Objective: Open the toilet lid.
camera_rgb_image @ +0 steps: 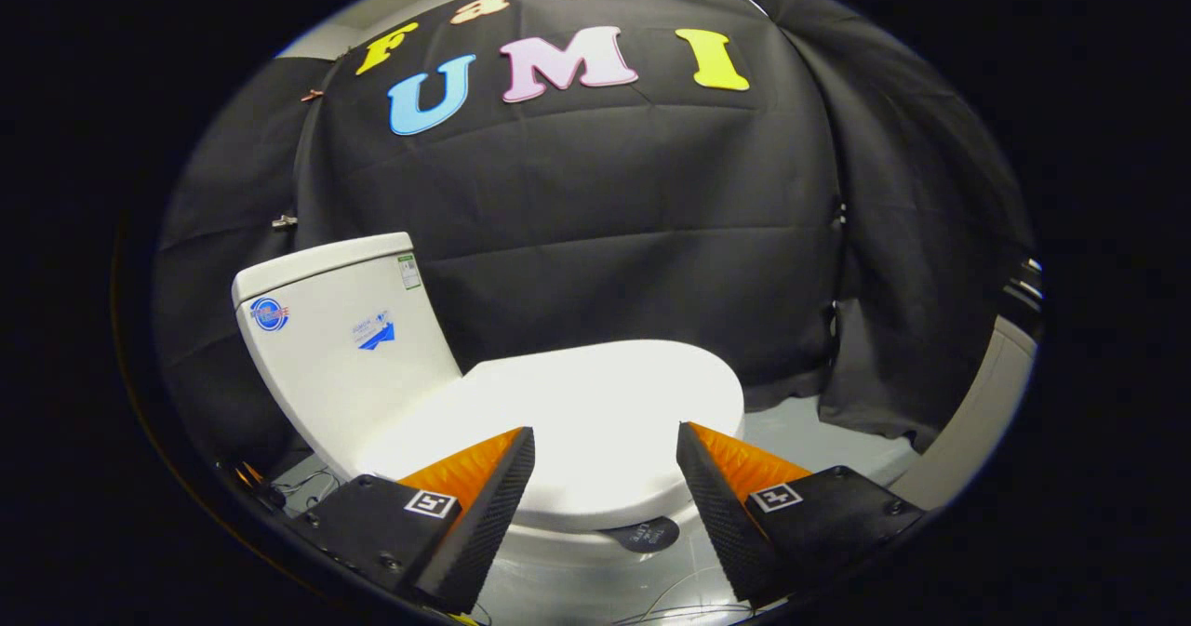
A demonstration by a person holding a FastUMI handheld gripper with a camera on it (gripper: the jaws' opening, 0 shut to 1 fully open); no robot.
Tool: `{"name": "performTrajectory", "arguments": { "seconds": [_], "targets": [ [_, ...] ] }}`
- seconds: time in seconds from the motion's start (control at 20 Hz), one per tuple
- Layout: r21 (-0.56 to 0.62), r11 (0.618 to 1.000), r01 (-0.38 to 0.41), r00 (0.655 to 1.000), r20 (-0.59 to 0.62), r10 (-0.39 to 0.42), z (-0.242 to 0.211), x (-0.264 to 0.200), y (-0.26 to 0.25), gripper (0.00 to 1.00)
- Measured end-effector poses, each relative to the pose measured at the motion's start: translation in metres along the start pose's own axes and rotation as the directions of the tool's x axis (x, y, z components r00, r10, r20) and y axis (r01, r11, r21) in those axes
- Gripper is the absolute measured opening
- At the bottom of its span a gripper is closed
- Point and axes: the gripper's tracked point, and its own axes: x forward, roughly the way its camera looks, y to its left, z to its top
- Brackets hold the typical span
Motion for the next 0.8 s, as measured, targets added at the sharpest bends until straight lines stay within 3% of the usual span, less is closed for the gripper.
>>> {"name": "performTrajectory", "arguments": {
  "seconds": [0.8],
  "targets": [
    [0.138, 0.978, 0.159, 0.975, -0.175, -0.134, -0.049, 0.004, -0.066, 0.99]
  ]
}}
